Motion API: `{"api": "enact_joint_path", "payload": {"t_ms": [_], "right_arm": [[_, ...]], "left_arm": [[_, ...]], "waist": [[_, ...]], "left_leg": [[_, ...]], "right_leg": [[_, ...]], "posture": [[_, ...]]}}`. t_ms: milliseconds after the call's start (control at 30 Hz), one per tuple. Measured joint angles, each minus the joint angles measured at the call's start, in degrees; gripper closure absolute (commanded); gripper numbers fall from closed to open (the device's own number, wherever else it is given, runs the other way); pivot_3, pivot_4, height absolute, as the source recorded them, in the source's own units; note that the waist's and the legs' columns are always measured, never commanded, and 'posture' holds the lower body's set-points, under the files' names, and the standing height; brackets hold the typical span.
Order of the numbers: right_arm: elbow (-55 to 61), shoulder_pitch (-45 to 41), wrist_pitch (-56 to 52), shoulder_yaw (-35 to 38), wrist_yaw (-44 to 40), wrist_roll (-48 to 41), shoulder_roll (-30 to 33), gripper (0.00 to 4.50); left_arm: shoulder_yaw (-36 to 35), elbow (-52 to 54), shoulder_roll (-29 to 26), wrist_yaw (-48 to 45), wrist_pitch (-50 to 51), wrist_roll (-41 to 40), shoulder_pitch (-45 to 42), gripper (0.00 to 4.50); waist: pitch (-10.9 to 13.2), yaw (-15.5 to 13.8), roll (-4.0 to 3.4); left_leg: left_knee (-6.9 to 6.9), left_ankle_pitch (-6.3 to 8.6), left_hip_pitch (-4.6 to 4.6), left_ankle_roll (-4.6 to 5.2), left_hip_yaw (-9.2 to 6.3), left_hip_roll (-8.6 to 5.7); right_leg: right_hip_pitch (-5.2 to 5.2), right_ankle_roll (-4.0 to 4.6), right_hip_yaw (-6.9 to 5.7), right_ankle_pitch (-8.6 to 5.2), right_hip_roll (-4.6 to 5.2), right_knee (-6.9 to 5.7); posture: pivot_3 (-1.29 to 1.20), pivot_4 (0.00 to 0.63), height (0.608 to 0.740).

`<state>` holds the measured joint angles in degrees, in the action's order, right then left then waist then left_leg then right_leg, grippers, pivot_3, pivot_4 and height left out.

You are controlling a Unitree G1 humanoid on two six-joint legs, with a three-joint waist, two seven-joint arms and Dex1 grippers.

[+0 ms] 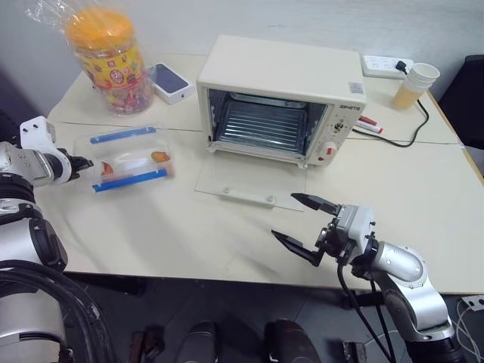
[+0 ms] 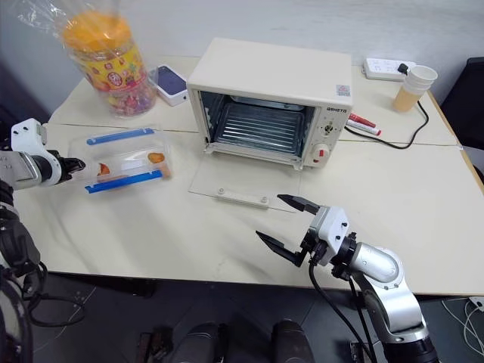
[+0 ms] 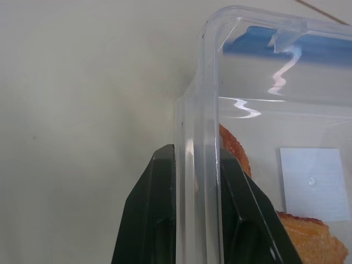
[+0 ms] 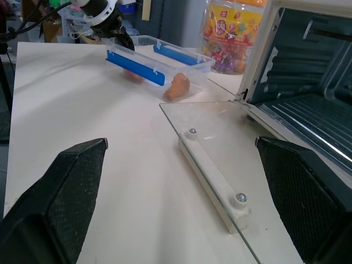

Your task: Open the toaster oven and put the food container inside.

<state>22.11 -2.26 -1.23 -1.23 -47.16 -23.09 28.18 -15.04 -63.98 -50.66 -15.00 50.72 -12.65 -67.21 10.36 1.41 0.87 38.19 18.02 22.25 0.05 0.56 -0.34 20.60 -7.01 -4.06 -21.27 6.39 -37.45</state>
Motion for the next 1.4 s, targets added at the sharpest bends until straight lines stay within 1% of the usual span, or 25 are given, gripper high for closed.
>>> {"api": "enact_joint_path", "payload": {"t_ms": [33,233,367,500,633,767,833,967,1033,1267,1300,1400], "right_arm": [[0.0,0.0,0.0,0.0,0.0,0.0,0.0,0.00],[0.0,0.7,0.0,0.2,-0.1,0.0,0.5,0.00],[0.0,0.8,0.0,1.1,-0.2,-0.1,1.1,0.00],[0.0,1.7,-0.1,2.9,-0.4,-0.4,2.5,0.00],[0.0,3.4,-0.2,4.1,-0.6,-0.8,3.1,0.00],[0.4,4.3,-0.5,4.6,-0.6,-1.0,3.4,0.00],[0.8,5.0,-0.6,5.2,-0.6,-1.1,3.8,0.00],[2.5,5.7,-1.4,6.2,-0.4,-1.1,4.1,0.00],[3.2,6.4,-1.5,6.5,-0.2,-1.1,4.1,0.00],[5.9,9.9,-2.8,10.2,2.0,-1.2,4.4,0.00],[6.9,11.6,-3.1,11.3,2.7,-1.2,4.4,0.00],[8.9,14.7,-3.6,12.9,3.5,-1.4,4.4,0.00]], "left_arm": [[0.2,0.0,-0.3,-0.7,-0.2,0.1,0.0,3.67],[6.2,1.5,-5.8,-14.7,-0.3,3.2,-2.0,3.67],[8.3,5.7,-6.9,-21.8,2.9,3.6,-2.9,3.67],[9.2,10.2,-6.8,-25.0,7.7,3.3,-2.5,3.67],[9.8,17.3,-6.8,-29.1,13.8,1.5,-0.1,3.67],[9.6,22.9,-6.6,-30.2,19.3,-0.8,0.4,3.67],[9.4,26.4,-5.5,-30.3,22.7,-2.1,0.4,3.67],[9.3,35.4,-0.6,-29.3,30.5,-5.4,1.9,3.67],[9.2,37.8,1.9,-28.0,32.5,-6.2,2.6,3.67],[4.6,42.2,13.6,-18.2,36.5,-6.1,2.6,3.67],[2.7,42.7,16.8,-15.8,37.0,-6.0,2.3,3.67],[0.2,43.0,22.0,-11.8,37.6,-5.8,2.2,3.67]], "waist": [[0.0,0.0,0.00],[0.0,0.0,0.06],[0.0,-0.5,0.06],[0.1,-0.8,0.11],[0.1,-1.0,0.11],[0.1,-1.0,0.12],[0.1,-1.2,0.12],[0.1,-1.4,0.12],[0.1,-1.3,0.12],[0.1,-1.3,0.12],[0.1,-1.4,0.12],[0.1,-1.5,0.13]], "left_leg": [[0.00,0.00,0.00,0.00,0.00,0.00],[0.00,0.00,0.01,0.00,0.05,0.00],[0.03,-0.01,0.01,0.03,0.05,-0.03],[0.03,0.00,0.01,0.03,0.04,-0.02],[0.03,-0.01,0.01,0.03,0.05,0.00],[0.04,-0.01,0.01,0.03,0.05,0.01],[0.05,-0.01,0.01,0.04,0.05,-0.01],[0.12,-0.02,0.02,0.07,-0.07,-0.04],[0.12,-0.02,0.02,0.07,-0.09,-0.03],[0.11,-0.02,0.04,0.06,-0.04,-0.02],[0.11,-0.02,0.06,0.06,-0.06,-0.02],[0.15,-0.02,0.09,0.07,-0.02,-0.06]], "right_leg": [[0.00,0.00,-0.02,0.00,0.00,0.00],[0.01,0.00,-0.06,0.00,-0.03,-0.01],[-0.02,0.00,-0.04,0.00,0.02,0.00],[-0.02,0.00,-0.02,0.00,0.03,-0.01],[-0.01,0.00,0.02,0.00,0.03,-0.01],[-0.01,0.00,0.05,0.00,0.03,-0.02],[-0.02,0.00,0.14,0.00,0.03,-0.02],[-0.12,0.00,0.49,0.00,0.07,-0.02],[-0.12,0.00,0.58,0.00,0.05,-0.01],[-0.05,0.00,0.57,0.00,0.02,-0.06],[-0.05,0.00,0.56,0.00,0.02,-0.06],[-0.04,0.00,0.55,0.00,0.03,-0.06]], "posture": [[0.00,0.150,0.740],[0.00,0.150,0.740],[0.00,0.150,0.740],[0.00,0.150,0.740],[0.00,0.150,0.740],[0.00,0.150,0.740],[0.00,0.150,0.740],[0.00,0.150,0.740],[0.00,0.150,0.740],[0.00,0.150,0.740],[0.00,0.150,0.740],[0.00,0.150,0.740]]}}
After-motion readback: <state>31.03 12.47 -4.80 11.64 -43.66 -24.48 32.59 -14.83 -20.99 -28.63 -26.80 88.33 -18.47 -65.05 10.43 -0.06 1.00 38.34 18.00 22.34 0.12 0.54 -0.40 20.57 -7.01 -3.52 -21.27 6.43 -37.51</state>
